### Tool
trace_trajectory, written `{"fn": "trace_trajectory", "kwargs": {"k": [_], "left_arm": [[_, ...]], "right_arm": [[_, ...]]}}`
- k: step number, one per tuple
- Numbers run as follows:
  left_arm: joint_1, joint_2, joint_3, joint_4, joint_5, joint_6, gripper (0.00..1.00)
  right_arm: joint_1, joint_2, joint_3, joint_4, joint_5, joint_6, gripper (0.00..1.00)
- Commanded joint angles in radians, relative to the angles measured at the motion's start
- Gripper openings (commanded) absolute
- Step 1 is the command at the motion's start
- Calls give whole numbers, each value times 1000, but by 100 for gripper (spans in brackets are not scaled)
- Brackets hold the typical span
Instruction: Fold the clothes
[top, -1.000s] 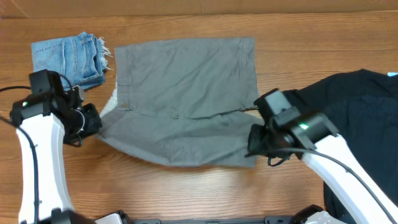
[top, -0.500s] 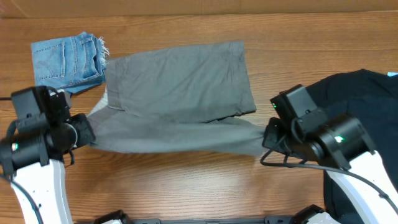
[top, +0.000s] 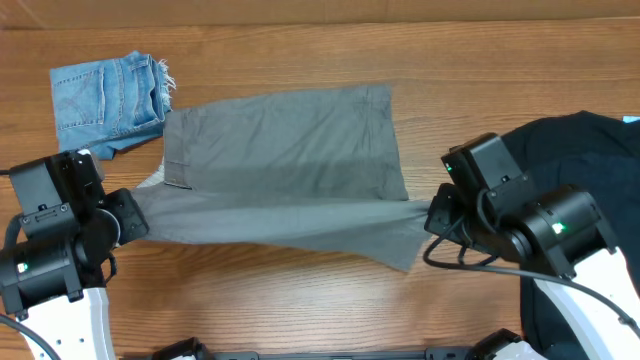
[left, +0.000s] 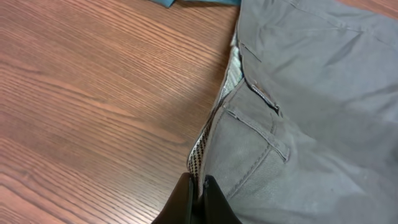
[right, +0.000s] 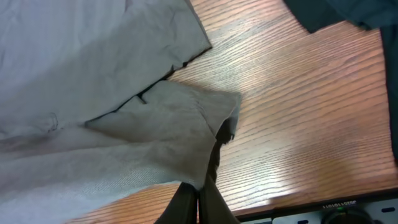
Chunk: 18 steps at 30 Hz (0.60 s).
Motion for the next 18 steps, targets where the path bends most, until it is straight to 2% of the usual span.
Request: {"fn": "trace_trajectory", "kwargs": {"k": [1, 7, 9, 12, 14, 15, 18], "left_arm": [[-2, 36, 7, 10, -78, -16, 4], [1, 102, 7, -27, -209, -74, 4], [9, 111, 7, -23, -245, -106, 7], [24, 115, 7, -2, -248, -111, 8], [27, 119, 7, 2, -246, -111, 9], [27, 121, 7, 2, -244, -111, 9], [26, 127, 7, 0, -227, -109, 15]], "right_arm": [[11, 45, -57, 0, -45, 10, 4], [72, 109, -184, -8, -137, -21, 5], [89, 114, -192, -29, -151, -55, 15], [93, 114, -199, -61, -115, -61, 52], [89, 114, -216, -47, -67, -60, 68], [82, 114, -229, -21, -56, -61, 71], [49, 117, -285, 100, -69, -61, 72]]}}
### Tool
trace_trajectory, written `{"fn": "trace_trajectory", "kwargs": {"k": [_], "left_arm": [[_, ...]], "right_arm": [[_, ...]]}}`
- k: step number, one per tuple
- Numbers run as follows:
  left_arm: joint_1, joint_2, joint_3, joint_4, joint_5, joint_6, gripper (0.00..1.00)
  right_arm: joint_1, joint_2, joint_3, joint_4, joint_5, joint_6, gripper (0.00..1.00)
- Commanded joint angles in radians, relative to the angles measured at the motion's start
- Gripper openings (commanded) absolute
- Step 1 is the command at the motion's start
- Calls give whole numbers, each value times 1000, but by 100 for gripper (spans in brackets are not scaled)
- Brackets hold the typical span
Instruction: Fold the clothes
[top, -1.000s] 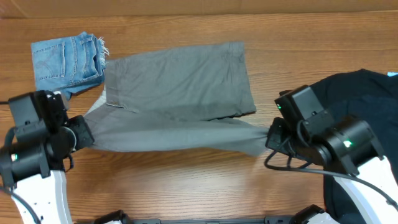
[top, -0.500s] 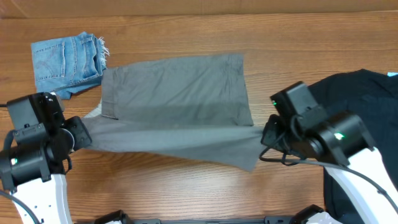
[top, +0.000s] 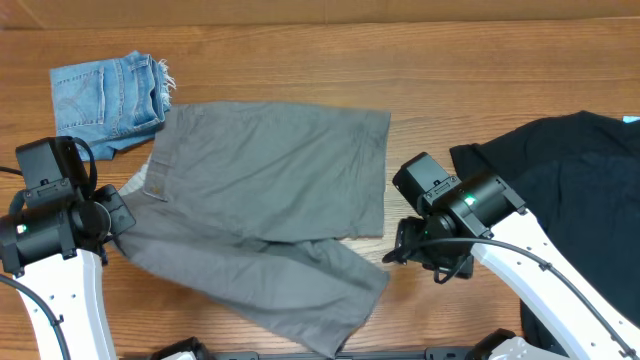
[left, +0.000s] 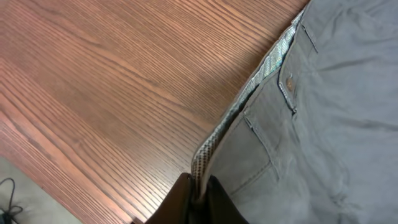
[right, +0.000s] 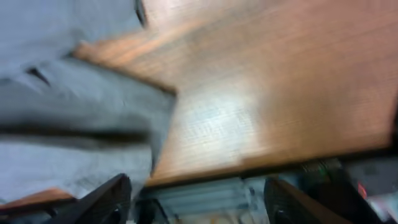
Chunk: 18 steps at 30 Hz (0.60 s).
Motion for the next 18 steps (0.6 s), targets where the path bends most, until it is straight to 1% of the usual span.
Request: {"fn": "trace_trajectory", "kwargs": {"k": [1, 2, 3, 4, 6, 9, 13, 15, 18], "left_arm": [[6, 11, 7, 3, -24, -24, 17], [6, 12, 7, 0, -21, -22, 22], [6, 14, 7, -3, -21, -22, 27], [6, 16, 7, -3, -21, -22, 31], [6, 19, 7, -3, -13, -22, 33], [6, 21, 7, 4, 11, -21, 37], [6, 24, 7, 28, 57, -21, 43], [6, 31, 7, 42, 100, -14, 43], [6, 44, 7, 58, 187, 47, 39]], "right_arm": [[-39, -7, -68, 101, 25, -5, 72], [-50, -1, -87, 135, 25, -5, 71], [-61, 9, -108, 171, 21, -5, 69], [-68, 18, -127, 203, 10, -10, 68], [-74, 42, -168, 277, -36, -53, 68], [-73, 102, -220, 360, -61, -61, 67], [-73, 179, -234, 533, -92, -109, 69], [-78, 208, -234, 634, -96, -108, 67], [-103, 243, -234, 755, -126, -71, 59]]}}
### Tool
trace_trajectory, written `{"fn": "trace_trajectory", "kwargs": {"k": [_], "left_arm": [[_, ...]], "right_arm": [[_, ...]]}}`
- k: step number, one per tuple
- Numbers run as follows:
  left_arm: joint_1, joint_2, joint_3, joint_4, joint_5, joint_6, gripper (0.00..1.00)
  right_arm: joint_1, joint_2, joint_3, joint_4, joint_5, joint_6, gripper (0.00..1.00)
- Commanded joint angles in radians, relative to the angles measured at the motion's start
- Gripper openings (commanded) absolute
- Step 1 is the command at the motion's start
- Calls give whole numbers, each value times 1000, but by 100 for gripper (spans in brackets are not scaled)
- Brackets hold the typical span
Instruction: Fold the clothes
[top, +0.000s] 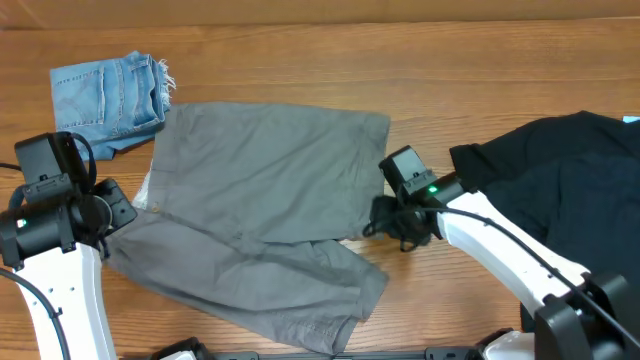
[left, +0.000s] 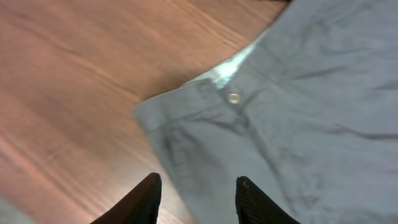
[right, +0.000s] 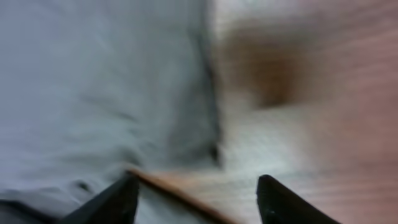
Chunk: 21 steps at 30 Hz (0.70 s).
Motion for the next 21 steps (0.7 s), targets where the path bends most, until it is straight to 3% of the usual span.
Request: {"fn": "trace_trajectory", "kwargs": {"k": [1, 5, 7, 10, 21], "left_arm": [[5, 22, 7, 11, 126, 67, 39], [4, 34, 7, 27, 192, 131, 38], [3, 37, 7, 42, 240, 159, 39], [-1, 40, 7, 61, 300, 195, 39], [-91, 56, 7, 83, 310, 220, 42]], "right_arm": [[-37, 31, 2, 105, -38, 13, 56], [-104, 59, 8, 261, -37, 20, 56], [-151, 89, 20, 319, -58, 18, 64], [-219, 141, 35, 435, -125, -53, 66], [-291, 330, 69, 795, -155, -79, 69]]}}
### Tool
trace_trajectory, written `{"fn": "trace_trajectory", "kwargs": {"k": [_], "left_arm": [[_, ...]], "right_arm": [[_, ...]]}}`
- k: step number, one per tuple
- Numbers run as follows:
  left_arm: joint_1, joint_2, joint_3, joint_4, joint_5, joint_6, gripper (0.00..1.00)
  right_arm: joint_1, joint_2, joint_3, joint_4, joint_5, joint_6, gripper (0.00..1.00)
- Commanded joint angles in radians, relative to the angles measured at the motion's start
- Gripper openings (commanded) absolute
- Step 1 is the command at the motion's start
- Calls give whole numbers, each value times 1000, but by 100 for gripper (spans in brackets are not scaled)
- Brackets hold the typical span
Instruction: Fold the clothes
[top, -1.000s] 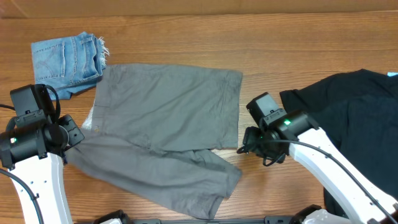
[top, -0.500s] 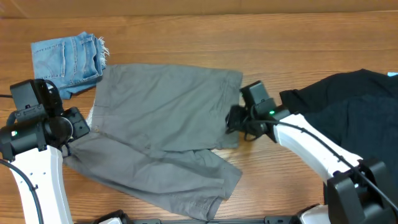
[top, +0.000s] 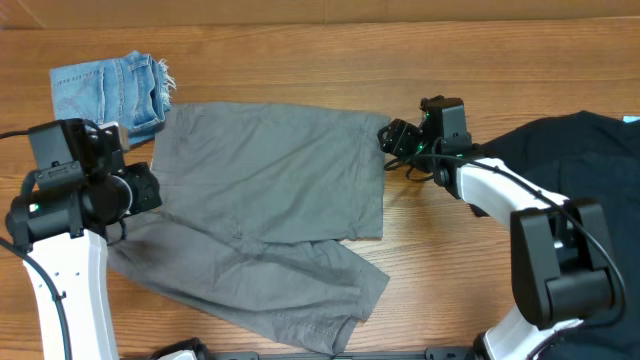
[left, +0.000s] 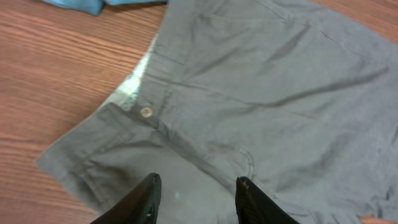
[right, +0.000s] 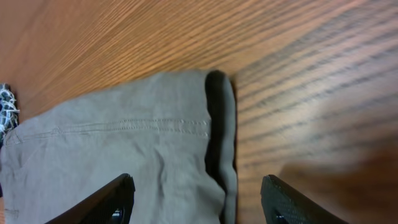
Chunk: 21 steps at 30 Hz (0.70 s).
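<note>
Grey shorts (top: 270, 195) lie spread on the wooden table (top: 440, 290), one leg flat at the back, the other splayed toward the front edge. My left gripper (top: 140, 190) hovers open over the waistband by the button (left: 147, 112), its fingertips (left: 149, 186) wide apart and holding nothing. In the left wrist view the left gripper (left: 198, 193) frames bare grey cloth. My right gripper (top: 392, 136) is open at the far right hem corner (right: 211, 118) of the shorts. In the right wrist view the right gripper (right: 199, 199) straddles that hem edge without touching it.
Folded blue denim shorts (top: 105, 95) sit at the back left, close to the grey waistband. A black garment (top: 570, 200) covers the right side of the table, right behind my right arm.
My right gripper has gone from the shorts' right edge near mid-table to their far right hem corner. The left gripper sits slightly farther back over the waistband. Both stay open; the shorts lie unchanged.
At first both grippers were shut on the shorts, stretching the near half between them. Then the right one was open and the leg lay toward the front, the left still gripping the waistband. Later both were open with the shorts flat, and now both hover at new spots.
</note>
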Motion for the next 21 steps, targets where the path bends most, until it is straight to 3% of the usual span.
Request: {"fn": "trace_trajectory", "kwargs": {"k": [1, 8, 10, 16, 20, 21], "left_arm": [[-33, 22, 7, 3, 22, 38, 42], [-67, 54, 7, 3, 23, 48, 42], [-74, 62, 7, 3, 23, 48, 42], [-84, 88, 7, 4, 23, 48, 41], [-87, 100, 7, 4, 23, 48, 41], [-87, 102, 7, 4, 23, 48, 41]], "right_arm": [[1, 64, 27, 78, -19, -15, 69], [1, 166, 29, 177, -19, -11, 67], [3, 185, 29, 200, -27, 3, 59], [22, 210, 29, 309, -25, 15, 19], [-13, 210, 50, 412, 66, 62, 4], [-30, 210, 61, 430, 73, 83, 4]]}}
